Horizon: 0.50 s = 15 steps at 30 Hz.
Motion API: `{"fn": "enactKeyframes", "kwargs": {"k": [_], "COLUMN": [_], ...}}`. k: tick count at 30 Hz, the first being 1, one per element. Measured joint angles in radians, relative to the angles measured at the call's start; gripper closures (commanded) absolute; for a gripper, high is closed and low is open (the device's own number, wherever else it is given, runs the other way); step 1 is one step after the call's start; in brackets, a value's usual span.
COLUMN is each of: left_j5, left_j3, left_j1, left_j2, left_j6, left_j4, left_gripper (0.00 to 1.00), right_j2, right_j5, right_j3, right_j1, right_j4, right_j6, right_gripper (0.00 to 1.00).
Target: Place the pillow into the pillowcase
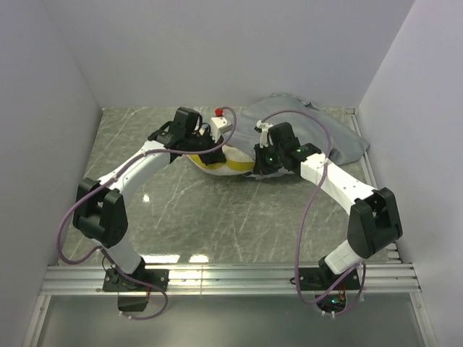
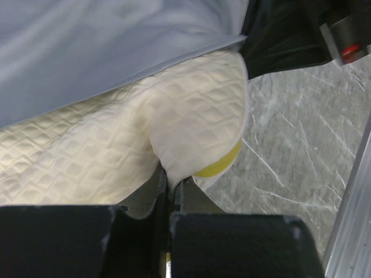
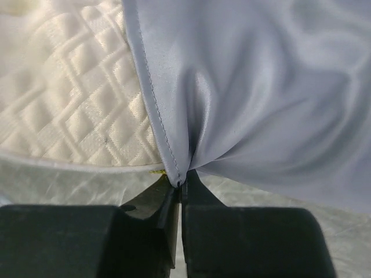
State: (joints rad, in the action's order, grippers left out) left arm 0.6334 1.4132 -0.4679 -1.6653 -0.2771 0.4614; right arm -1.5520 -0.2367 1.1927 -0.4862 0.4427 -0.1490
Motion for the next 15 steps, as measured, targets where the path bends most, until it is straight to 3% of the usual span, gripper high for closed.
{"fn": "enactKeyframes", "kwargs": {"k": [2, 9, 15], "left_j5": [0.004, 0.037, 0.035], "left_j3": [-0.035, -0.157, -0.194], "left_j1": [0.000, -0.002, -0.023], "left_j2": [0.000, 0.000, -0.015], "left_j6": [0.021, 0.145, 0.287], "left_j4": [-0.016, -0.115, -0.205], "left_gripper": [1.00, 1.00, 1.00], "right_j2": [0.011, 0.027, 0.005], "right_j5": [-0.051, -0.175, -0.229], "right_j3": [0.003, 0.032, 0.133], "right_j1": [0.005, 0.006, -0.004], "right_j4": [0.038, 0.132, 0.233], "right_j6": [0.022, 0.070, 0.105], "right_gripper": [1.00, 1.00, 0.93]}}
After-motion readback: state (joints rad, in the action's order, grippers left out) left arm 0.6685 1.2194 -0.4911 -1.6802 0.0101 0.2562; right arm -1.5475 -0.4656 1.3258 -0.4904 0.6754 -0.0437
